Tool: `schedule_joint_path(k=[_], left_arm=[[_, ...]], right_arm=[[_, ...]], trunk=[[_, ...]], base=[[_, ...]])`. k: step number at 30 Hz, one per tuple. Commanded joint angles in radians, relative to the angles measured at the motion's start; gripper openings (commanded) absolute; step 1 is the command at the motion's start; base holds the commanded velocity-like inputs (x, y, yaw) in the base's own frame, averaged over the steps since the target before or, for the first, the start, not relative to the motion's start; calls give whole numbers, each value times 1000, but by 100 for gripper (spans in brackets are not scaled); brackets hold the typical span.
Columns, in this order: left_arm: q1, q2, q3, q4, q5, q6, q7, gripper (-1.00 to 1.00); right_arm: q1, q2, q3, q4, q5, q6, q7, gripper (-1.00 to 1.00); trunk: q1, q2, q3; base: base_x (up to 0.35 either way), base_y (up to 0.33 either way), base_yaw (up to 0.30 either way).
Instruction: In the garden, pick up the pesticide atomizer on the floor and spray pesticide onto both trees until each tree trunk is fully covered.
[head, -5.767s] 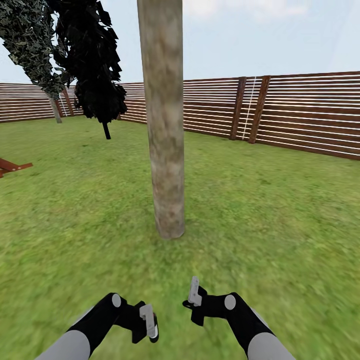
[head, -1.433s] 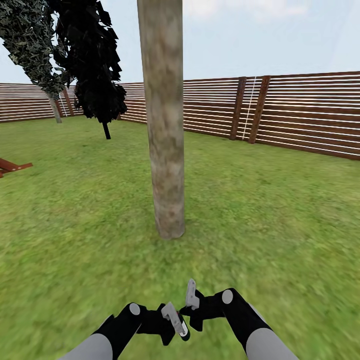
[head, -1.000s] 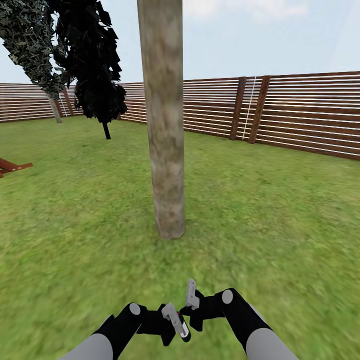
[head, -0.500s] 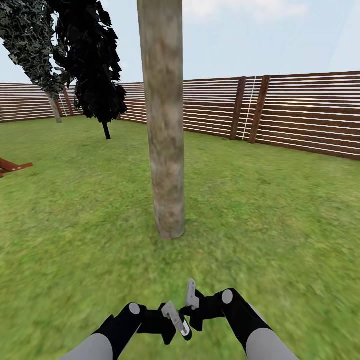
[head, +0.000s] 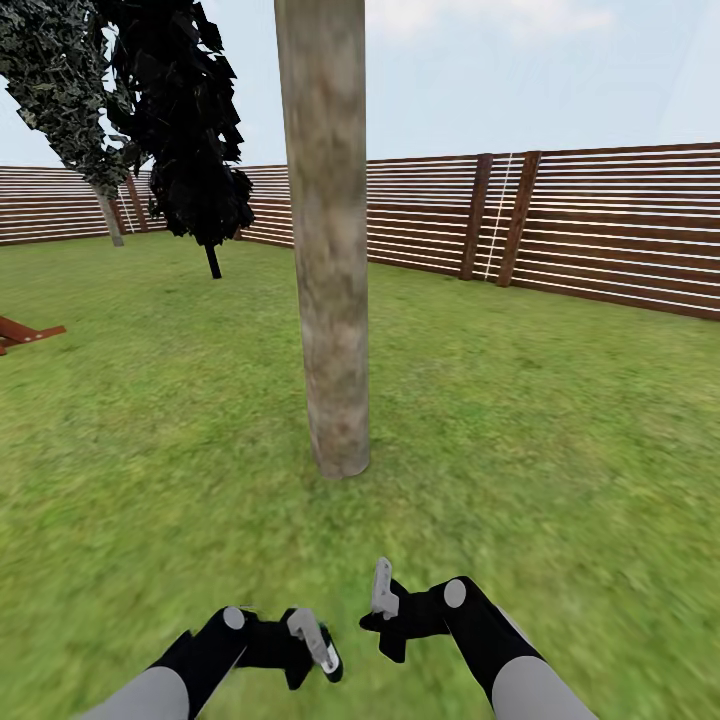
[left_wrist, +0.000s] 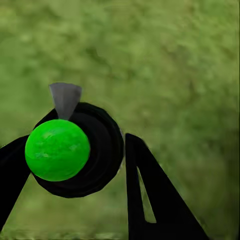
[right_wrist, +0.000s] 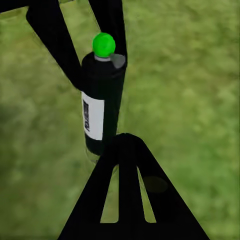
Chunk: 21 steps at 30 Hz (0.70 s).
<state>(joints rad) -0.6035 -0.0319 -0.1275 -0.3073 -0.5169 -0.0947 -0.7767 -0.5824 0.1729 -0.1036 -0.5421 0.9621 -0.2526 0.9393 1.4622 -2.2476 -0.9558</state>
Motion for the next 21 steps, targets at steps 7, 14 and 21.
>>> schedule_joint_path(k=[7,14,21], left_arm=[[8,166,-3,3,-15,-38,-3,-100],[9,226,-8,-4,-22,-43,-1,-100],[10,305,44,4,-16,-37,171,-100]], right_arm=[[-1,2,-8,-1,9,-5,4,-100],[0,2,-13,-1,12,-7,0,100],[5,-78,-282,58,15,-8,-397,100]], trunk=[[0,0,-1],[0,0,-1],[0,0,-1]], base=[[0,0,0],[0,0,0],[0,0,0]])
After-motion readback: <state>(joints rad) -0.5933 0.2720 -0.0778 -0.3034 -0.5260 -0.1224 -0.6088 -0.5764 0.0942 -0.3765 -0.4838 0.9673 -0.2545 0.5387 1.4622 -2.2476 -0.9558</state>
